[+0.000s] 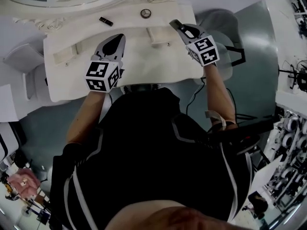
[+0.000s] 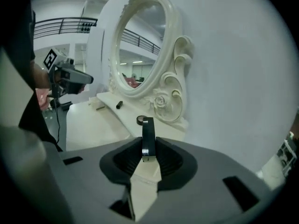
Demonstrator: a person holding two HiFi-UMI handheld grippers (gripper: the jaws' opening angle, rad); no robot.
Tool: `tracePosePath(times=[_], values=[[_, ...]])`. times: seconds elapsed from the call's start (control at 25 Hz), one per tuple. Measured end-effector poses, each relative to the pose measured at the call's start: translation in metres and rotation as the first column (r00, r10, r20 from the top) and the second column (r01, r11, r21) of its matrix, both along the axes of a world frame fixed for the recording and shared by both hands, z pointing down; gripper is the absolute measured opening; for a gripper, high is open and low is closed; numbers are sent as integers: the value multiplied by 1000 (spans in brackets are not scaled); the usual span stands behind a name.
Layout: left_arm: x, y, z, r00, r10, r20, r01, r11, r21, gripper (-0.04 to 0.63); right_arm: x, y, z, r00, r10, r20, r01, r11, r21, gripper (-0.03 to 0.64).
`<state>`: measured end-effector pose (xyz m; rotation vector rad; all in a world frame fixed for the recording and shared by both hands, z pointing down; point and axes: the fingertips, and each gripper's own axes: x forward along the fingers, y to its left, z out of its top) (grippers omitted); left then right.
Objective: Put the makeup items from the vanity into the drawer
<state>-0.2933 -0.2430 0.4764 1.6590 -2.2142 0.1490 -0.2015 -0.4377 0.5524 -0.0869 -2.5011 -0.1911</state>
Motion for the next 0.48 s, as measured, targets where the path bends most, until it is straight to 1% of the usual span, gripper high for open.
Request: tracePosePath(times=[0.12, 0.2, 0.32, 0.48], values=[[9, -5, 5, 1000, 8, 7, -8, 1000, -13, 5, -5, -2, 20, 994, -102, -47, 103, 995, 17, 95], [12, -6, 7, 1000, -7, 14, 7, 1000, -16, 5, -8, 0, 34, 981, -173, -89, 175, 984, 14, 95], [15, -8, 12, 999, -46, 13, 46, 999, -20, 5, -9, 5, 53, 943, -287, -167, 292, 956, 6, 95], [23, -6, 17, 995, -98, 10, 98, 995, -27, 5, -12, 9, 75, 893, -388, -231, 405, 914, 32, 95]])
